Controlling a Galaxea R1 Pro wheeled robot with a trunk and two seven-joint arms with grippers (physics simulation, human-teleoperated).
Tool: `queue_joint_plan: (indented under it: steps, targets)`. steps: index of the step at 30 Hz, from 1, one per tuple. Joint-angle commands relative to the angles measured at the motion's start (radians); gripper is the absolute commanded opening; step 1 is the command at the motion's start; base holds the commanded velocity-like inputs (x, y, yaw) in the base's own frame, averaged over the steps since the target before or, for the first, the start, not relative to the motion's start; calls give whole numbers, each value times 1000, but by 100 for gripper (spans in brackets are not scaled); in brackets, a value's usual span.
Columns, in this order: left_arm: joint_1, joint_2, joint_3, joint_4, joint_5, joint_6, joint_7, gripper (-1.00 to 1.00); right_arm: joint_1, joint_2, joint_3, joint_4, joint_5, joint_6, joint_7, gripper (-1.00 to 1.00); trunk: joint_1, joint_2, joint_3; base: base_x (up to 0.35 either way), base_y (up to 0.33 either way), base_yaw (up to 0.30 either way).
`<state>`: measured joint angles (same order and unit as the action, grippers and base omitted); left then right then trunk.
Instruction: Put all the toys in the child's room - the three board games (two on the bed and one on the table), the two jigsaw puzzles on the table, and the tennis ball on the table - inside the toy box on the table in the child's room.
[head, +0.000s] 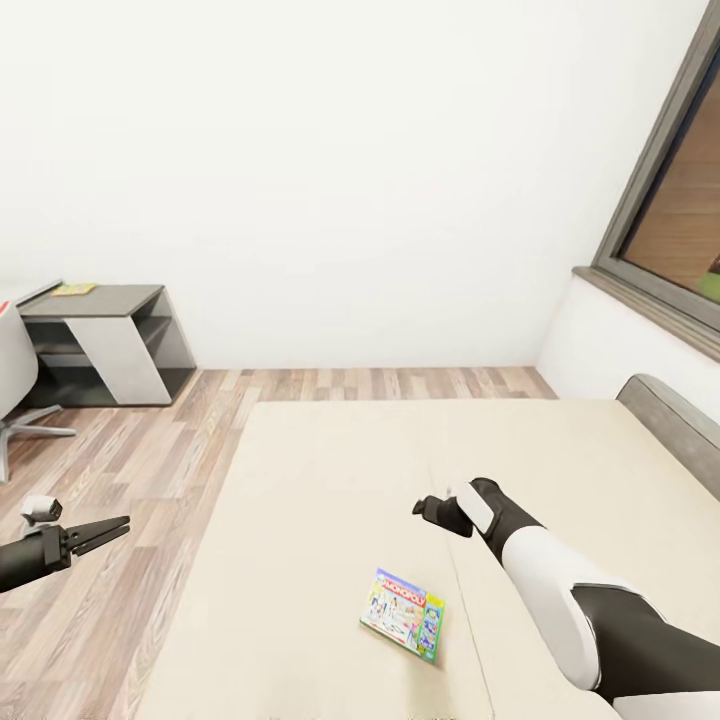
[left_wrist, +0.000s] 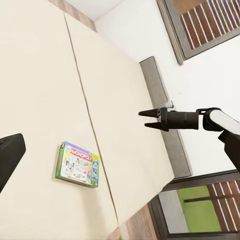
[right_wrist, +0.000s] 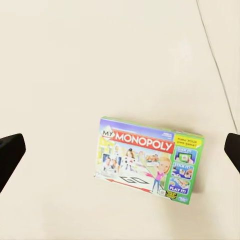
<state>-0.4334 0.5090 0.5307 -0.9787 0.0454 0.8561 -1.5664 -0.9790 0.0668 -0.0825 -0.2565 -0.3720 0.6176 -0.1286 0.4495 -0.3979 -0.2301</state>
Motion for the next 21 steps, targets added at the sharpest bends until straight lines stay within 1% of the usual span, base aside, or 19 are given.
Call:
queue_joint_plan:
  steps: [1,21]
  targets:
    - [-1,0,0,0,-1,11,-4,100,-1,1,-7,-1,-5,4,-8,100,1,-2,-4,0,0,0]
    - [-1,0,0,0,-1,11,-4,100,-3,-7,-3,0,-5,4,-3,100,1,-2,-37,0,0,0]
